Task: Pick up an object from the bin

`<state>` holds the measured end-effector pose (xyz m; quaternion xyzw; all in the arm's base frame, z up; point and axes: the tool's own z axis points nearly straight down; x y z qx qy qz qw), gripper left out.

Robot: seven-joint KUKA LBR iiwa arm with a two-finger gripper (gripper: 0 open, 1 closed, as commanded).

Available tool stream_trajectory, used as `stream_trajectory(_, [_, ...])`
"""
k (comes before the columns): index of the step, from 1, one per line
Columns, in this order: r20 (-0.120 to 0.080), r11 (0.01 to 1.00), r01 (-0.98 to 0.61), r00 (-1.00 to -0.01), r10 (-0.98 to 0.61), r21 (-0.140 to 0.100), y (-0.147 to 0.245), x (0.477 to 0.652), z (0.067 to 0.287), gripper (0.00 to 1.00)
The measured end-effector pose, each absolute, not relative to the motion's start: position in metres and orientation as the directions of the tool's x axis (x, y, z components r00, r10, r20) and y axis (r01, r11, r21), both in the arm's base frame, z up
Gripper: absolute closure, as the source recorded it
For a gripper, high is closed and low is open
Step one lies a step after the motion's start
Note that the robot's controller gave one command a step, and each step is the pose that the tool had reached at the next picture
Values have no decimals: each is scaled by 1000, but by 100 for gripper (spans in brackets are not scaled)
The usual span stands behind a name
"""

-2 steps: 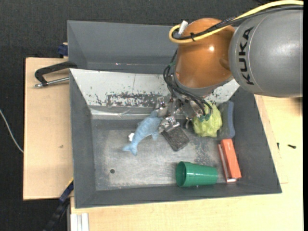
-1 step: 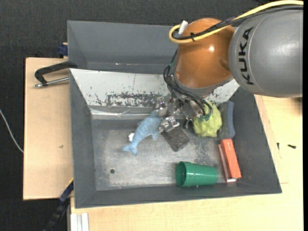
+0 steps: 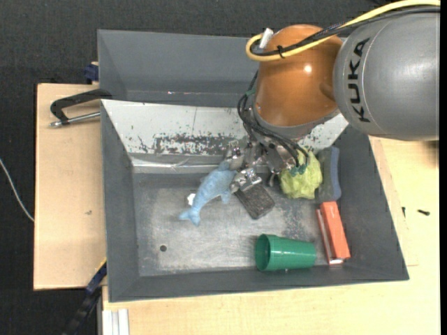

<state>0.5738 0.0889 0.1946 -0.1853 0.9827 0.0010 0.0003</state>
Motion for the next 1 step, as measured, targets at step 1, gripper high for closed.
stream_trajectory(1, [-13,861,-509,-860,-509,-4,91,585,233,100])
